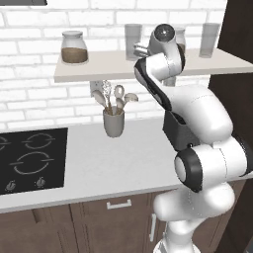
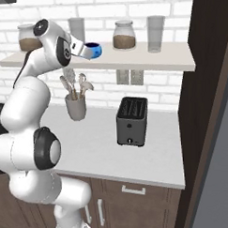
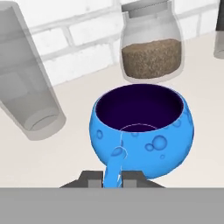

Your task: Gather all objects into one cabinet and sort the glasses and bowls to opposite sides.

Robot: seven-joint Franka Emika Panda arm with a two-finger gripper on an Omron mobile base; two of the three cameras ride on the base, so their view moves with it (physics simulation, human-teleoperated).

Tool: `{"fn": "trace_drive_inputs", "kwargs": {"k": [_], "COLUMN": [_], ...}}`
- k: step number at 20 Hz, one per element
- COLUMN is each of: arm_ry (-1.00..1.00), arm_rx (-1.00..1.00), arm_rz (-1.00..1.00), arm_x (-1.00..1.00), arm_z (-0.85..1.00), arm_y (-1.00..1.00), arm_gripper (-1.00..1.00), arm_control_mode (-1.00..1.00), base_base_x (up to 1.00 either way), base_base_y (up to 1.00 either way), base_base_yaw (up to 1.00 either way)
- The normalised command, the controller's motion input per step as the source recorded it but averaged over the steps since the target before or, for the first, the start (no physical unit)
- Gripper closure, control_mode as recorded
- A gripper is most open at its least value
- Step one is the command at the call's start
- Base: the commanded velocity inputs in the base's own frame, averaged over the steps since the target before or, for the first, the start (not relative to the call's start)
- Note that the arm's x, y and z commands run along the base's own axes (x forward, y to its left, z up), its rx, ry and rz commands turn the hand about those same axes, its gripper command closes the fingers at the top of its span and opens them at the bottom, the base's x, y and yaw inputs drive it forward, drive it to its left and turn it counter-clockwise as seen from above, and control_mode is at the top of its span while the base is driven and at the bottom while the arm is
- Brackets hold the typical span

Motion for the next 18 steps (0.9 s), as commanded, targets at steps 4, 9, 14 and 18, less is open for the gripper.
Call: {"fn": "trace_drive_inputs", "kwargs": {"k": [4,9,14,18], "arm_ry": [0.00,0.00,-0.01,-0.01], "arm_rx": [0.00,-0.04,-0.12,-0.21], "arm_rz": [0.02,0.21,0.25,0.29], "arm_x": [-0.08,-0.60,-0.84,-1.00], "arm_z": [0.00,0.28,0.52,0.40], "arm_y": [0.00,0.00,0.03,0.16], "arm_gripper": [1.00,1.00,1.00,1.00], "arm_control_mode": [-1.00,-1.00,-1.00,-1.00], "base_base_x": [0.00,0.00,0.00,0.00], "base_base_y": [0.00,0.00,0.00,0.00], "base_base_yaw": [0.00,0.00,0.00,0.00]}}
